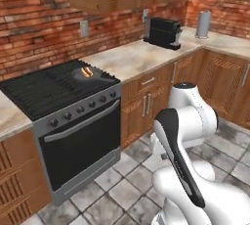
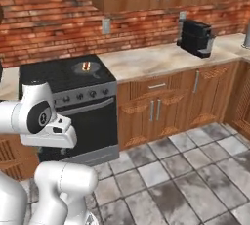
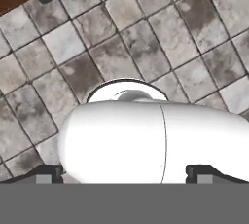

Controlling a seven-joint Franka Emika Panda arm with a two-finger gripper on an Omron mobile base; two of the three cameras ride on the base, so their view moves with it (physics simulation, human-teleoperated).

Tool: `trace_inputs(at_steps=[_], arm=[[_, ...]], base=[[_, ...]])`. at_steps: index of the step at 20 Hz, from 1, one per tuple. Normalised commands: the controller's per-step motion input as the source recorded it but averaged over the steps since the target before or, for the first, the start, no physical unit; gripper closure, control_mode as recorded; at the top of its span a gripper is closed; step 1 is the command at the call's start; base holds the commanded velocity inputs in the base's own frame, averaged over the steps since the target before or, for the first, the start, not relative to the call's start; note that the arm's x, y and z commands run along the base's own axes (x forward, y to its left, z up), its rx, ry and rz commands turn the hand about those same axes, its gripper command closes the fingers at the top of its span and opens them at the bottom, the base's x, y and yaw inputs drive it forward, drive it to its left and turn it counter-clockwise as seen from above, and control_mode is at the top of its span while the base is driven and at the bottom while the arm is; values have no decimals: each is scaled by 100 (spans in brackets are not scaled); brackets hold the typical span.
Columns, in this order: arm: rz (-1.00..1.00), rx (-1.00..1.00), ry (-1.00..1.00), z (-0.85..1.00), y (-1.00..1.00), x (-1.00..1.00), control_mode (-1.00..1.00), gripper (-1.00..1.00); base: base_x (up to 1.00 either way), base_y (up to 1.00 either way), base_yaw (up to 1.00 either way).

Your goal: Place the cold items (lemon wedge and cucumber) from the fridge in one tupperware on the dining counter. Place the warm items (hot dog and kebab skewer) in the stove area in another tupperware.

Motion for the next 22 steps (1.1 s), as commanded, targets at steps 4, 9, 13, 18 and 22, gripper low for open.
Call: trace_inputs(at_steps=[4,9,13,18,22], arm=[[0,0,0,0,0,0,100,-100],[0,0,0,0,0,0,100,-100],[0,0,0,0,0,0,100,-100],[0,0,0,0,0,0,100,-100],[0,0,0,0,0,0,100,-100]], base=[[100,-5,73],[97,-54,50],[100,-91,33],[78,-82,14],[10,20,2]])
